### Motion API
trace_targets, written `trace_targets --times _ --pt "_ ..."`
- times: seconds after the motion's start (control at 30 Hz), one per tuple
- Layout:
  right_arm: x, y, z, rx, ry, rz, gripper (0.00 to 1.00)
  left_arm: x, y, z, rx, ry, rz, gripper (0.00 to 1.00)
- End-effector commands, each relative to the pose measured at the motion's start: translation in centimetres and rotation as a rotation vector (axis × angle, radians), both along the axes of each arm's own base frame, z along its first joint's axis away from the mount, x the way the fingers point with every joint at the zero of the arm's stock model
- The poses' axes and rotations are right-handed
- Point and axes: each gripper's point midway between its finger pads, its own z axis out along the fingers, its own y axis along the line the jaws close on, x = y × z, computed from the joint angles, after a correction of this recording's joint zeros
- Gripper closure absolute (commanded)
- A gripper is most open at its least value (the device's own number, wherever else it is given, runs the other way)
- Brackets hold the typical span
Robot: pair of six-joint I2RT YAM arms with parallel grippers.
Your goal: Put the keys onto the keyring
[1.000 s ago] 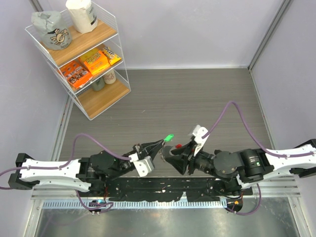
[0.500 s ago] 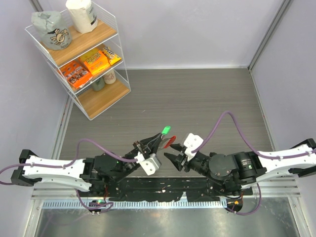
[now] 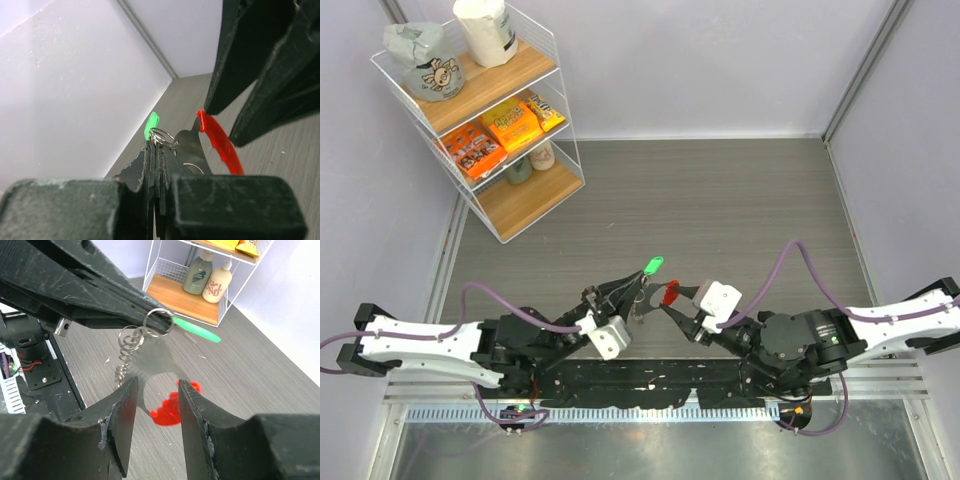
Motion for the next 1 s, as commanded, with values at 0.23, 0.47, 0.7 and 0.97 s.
trace_targets --times 0.23,0.47,0.7,0.97 --pt "-3.5 -2.3 4.4 0.072 0.121 0.262 0.56 -4.6 1.1 4.4 -0.162 -0.028 -0.304 1.0" --pt "-5.9 -2.1 7.2 0.194 0.195 0.4 0.56 -5.9 0.9 4.9 -0.155 -0.017 -0.381 1.0" --pt "-6.8 -0.4 8.1 0.179 0.256 0.411 0.56 -6.6 0.7 5.3 -0.156 -0.009 -0.426 1.0" --pt "-7.1 0.5 8.0 0.118 0.225 0.423 0.56 -7.4 0.5 5.6 -0.155 -0.001 -0.473 1.0"
